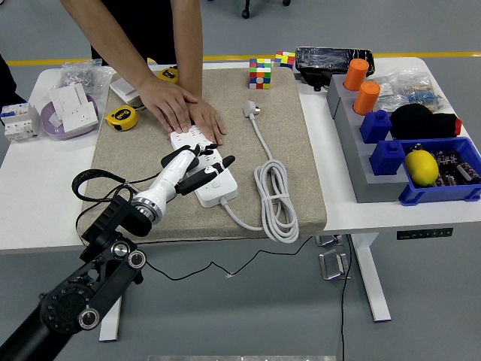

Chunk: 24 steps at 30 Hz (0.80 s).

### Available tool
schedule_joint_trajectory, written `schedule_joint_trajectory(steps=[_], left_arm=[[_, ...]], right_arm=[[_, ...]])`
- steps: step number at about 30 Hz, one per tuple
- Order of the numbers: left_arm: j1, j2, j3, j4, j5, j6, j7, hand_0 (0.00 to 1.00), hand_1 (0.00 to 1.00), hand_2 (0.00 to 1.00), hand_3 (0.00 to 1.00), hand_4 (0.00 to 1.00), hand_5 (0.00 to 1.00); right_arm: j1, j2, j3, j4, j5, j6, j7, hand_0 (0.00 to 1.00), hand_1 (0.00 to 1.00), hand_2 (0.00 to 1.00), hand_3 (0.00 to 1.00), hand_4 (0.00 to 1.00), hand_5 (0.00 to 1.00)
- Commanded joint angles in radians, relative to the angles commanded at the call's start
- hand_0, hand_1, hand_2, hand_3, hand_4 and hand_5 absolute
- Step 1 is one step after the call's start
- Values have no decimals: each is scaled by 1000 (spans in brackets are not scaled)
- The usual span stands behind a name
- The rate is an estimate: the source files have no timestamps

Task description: Pick up the plug,place it near the board,insert it into the board,press the button

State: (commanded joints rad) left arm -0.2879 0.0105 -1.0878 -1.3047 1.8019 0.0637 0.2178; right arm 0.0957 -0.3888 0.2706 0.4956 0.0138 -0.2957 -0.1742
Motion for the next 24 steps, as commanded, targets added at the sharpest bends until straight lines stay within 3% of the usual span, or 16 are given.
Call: schedule_joint_trajectory(steps=[6,14,16,20,24], left_arm=[[3,4,-9,-31,16,24,-33,998,953,897,905,998,998],[8,19,-20,-139,3,59,-143,998,937,872,882,998,998],[20,22,-22,-180,37,73,-144,998,934,865,874,998,998],[57,22,-45,-257,171,57,-88,998,934,865,874,998,998],[73,23,-82,-219,339,45,-92,998,961,893,852,998,998]], right_arm=[[-1,0,-1,0,1,1,-1,998,890,823,830,998,998],[1,-2,-3,1,1,-1,-1,998,889,823,830,998,998],[1,-2,-2,1,-1,-1,-1,998,890,823,830,998,998],[-3,-2,-2,0,1,-1,-1,998,890,823,830,998,998],[-5,0,0,-1,2,1,-1,998,889,823,830,998,998]])
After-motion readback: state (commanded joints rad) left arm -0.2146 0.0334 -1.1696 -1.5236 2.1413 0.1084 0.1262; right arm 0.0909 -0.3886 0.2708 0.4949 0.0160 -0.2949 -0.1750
